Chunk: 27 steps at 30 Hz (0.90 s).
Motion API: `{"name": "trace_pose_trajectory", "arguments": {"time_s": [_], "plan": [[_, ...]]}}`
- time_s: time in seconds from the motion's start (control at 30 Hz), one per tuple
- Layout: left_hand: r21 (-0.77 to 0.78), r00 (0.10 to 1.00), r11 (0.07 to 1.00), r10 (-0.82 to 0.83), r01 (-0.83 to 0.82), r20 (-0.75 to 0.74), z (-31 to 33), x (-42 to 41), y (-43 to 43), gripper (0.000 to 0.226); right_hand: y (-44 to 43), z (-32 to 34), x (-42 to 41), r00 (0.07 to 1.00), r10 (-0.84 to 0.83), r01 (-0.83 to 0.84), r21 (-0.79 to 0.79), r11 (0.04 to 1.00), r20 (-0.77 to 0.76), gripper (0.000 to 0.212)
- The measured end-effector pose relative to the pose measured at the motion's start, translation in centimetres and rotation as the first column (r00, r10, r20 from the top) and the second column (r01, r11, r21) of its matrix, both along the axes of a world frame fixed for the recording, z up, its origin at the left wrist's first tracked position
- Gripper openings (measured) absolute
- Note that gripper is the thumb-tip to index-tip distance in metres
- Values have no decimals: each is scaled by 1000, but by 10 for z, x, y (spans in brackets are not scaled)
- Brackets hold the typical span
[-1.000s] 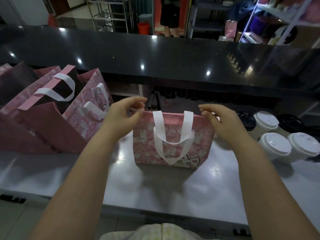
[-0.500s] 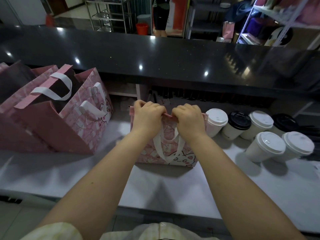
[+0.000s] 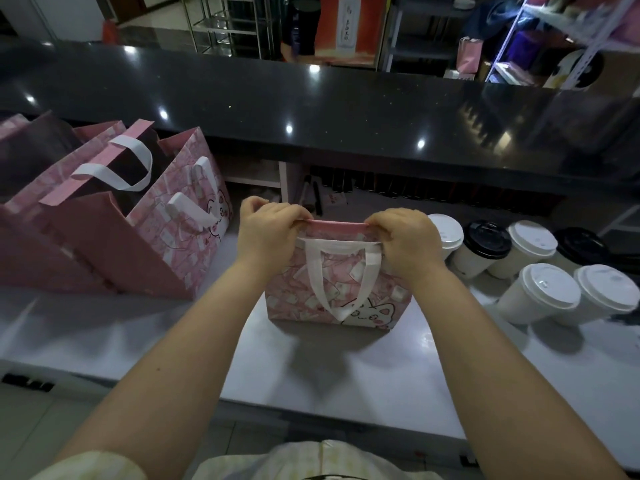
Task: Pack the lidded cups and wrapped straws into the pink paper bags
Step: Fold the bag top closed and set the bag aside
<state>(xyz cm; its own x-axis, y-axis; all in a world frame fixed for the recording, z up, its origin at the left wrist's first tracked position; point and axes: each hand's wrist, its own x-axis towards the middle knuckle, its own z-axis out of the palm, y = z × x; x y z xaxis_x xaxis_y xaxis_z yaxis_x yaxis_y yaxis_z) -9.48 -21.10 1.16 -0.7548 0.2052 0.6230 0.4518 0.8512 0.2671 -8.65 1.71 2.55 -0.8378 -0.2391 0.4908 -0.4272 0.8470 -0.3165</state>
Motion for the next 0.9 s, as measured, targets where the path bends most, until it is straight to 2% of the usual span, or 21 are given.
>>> {"name": "trace_pose_trajectory", "arguments": {"time_s": [0.13, 0.23, 0.37, 0.47, 0.53, 0.57, 0.63, 0.73, 0.8, 0.83, 0.9], "plan": [[39, 997, 998, -60, 58, 52, -4, -2, -33, 14, 34, -7, 6, 994, 21, 6, -239, 971, 111, 28], [84, 990, 992, -99, 91, 100, -8, -4, -46, 24, 53, -13, 5, 983, -16, 67, -274, 959, 183, 26], [134, 997, 990, 21, -31, 76, -10, -8, -39, 30, 41, -17, -1, 992, -105, 118, -245, 962, 67, 21], [186, 996, 980, 62, -72, 59, -11, -7, -37, 31, 37, -22, -2, 991, -125, 132, -309, 942, 42, 20], [252, 996, 967, 20, -41, 83, -14, -2, -38, 30, 39, -26, 1, 993, -90, 112, -389, 914, 75, 19], [338, 990, 941, -17, -31, 138, -16, 1, -38, 31, 41, -29, 4, 993, -58, 101, -479, 872, 105, 22], [557, 961, 828, -98, -66, 258, -20, 9, -40, 41, 45, -36, 12, 988, 12, 104, -709, 697, 157, 32], [811, 928, 570, -219, -130, 302, -35, 23, -36, 49, 46, -57, 29, 987, 31, 125, -885, 449, 155, 39], [880, 904, 432, -270, -196, 333, -53, 35, -31, 39, 42, -78, 43, 977, 88, 150, -918, 367, 195, 44], [888, 882, 394, -294, -238, 367, -64, 41, -28, 35, 39, -89, 49, 966, 117, 177, -919, 353, 231, 46], [876, 833, 386, -350, -289, 429, -86, 53, -26, 29, 36, -108, 60, 943, 137, 240, -904, 355, 304, 49]]}}
